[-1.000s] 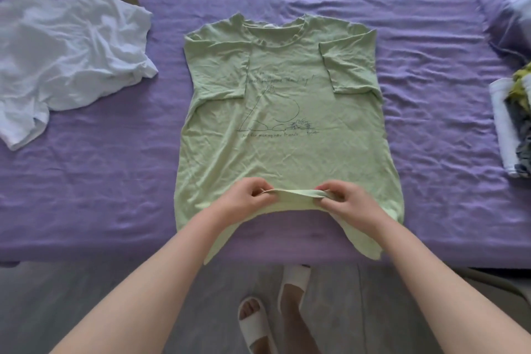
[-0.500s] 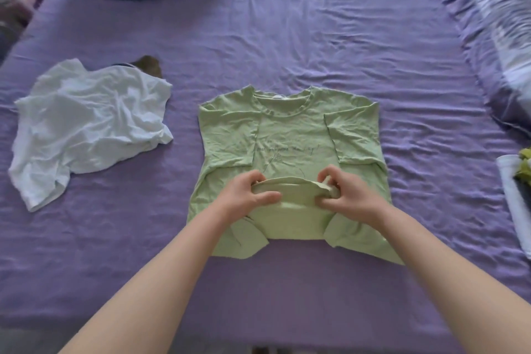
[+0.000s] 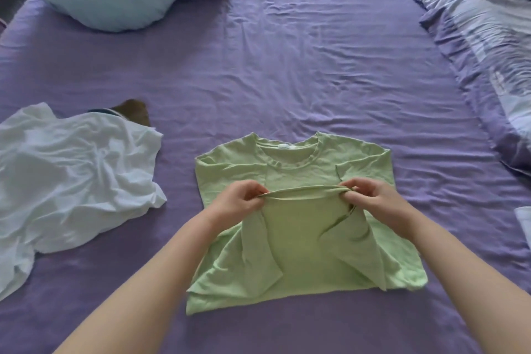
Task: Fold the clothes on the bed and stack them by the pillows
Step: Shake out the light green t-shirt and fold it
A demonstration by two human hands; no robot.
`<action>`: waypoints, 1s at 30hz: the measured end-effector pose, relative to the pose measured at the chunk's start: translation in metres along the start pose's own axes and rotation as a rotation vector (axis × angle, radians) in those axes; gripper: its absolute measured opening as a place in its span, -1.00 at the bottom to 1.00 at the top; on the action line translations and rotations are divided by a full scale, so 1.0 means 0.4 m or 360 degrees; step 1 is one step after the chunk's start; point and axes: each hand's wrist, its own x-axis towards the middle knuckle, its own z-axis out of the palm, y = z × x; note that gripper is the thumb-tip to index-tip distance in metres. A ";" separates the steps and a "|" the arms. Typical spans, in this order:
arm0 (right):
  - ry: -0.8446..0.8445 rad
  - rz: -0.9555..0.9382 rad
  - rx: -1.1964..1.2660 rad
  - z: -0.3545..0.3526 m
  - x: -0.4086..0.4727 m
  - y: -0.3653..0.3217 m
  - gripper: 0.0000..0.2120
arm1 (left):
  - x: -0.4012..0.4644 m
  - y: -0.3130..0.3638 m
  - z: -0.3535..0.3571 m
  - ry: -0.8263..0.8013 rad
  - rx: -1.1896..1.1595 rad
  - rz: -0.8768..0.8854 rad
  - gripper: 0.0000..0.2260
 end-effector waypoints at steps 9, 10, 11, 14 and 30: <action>0.0556 -0.0080 -0.0506 0.033 0.099 0.013 -0.97 | 0.088 -0.029 0.032 0.0158 0.0156 0.0023 -0.84; 0.0561 -0.0075 -0.0494 0.030 0.109 0.010 -0.97 | 0.095 -0.025 0.024 0.0138 0.0167 0.0020 -0.82; 0.0562 -0.0066 -0.0470 0.024 0.123 0.004 -0.96 | 0.107 -0.017 0.012 0.0131 0.0172 0.0027 -0.82; 0.0631 -0.0095 -0.0453 -0.002 0.193 -0.029 -0.96 | 0.181 0.027 -0.036 0.0293 0.0198 0.0063 -0.85; 0.0107 -0.0252 -0.1561 0.039 0.235 0.219 -0.44 | 0.157 -0.175 0.096 0.0246 0.0975 -0.0036 -0.39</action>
